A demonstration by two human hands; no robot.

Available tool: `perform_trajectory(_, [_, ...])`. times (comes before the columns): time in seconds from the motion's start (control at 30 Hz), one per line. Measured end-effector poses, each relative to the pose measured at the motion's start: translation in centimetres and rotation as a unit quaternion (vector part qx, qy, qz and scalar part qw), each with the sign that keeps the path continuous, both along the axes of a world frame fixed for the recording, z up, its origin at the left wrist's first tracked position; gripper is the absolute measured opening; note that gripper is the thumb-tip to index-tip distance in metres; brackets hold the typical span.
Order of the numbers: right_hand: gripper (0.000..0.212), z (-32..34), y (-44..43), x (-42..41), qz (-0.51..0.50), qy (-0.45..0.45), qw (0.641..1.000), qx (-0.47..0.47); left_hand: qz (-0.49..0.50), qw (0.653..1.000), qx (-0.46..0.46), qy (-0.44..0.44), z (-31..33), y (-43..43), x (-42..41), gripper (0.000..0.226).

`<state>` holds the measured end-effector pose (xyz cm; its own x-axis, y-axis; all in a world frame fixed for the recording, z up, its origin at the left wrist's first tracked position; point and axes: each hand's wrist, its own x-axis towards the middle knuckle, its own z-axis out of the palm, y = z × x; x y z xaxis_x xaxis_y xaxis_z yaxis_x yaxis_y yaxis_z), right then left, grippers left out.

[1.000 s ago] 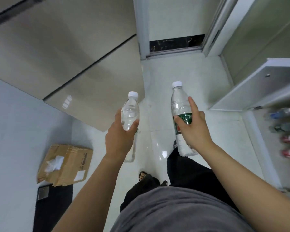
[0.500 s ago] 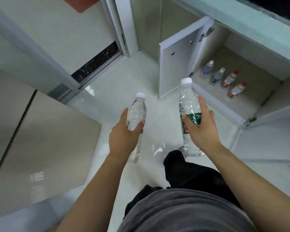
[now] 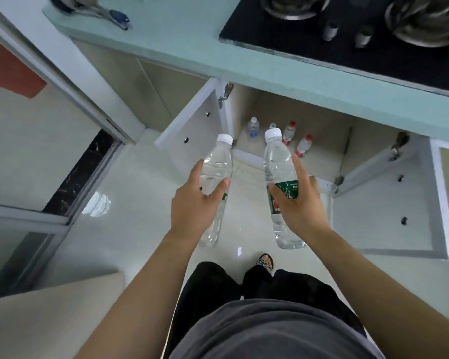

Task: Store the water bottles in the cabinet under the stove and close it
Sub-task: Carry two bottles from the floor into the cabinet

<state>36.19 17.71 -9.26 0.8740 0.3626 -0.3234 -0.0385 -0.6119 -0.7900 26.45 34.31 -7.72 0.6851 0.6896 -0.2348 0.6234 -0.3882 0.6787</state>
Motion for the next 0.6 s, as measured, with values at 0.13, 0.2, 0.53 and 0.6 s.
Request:
perform_trajectory(0.13, [0.068, -0.3, -0.1, 2.8, -0.069, 0.017, 0.997, -0.01, -0.082, 0.996, 0.005, 0.017, -0.8, 1.8, 5.3, 0.063])
perform_trajectory(0.2, [0.068, -0.5, 0.1, 4.1, -0.104, 0.029, 0.994, -0.005, -0.128, 0.992, 0.007, 0.019, -1.2, 2.8, 8.3, 0.063])
perform_trajectory(0.53, [0.07, -0.8, 3.9, 10.3, -0.244, 0.052, 0.968, -0.032, -0.302, 0.953, 0.013, 0.033, -2.6, 8.4, 21.6, 0.068])
perform_trajectory(0.6, [0.07, -1.6, 4.6, 11.3, -0.246, 0.06, 0.967, -0.025, -0.314, 0.948, 0.017, 0.044, -3.2, 8.9, 23.3, 0.069])
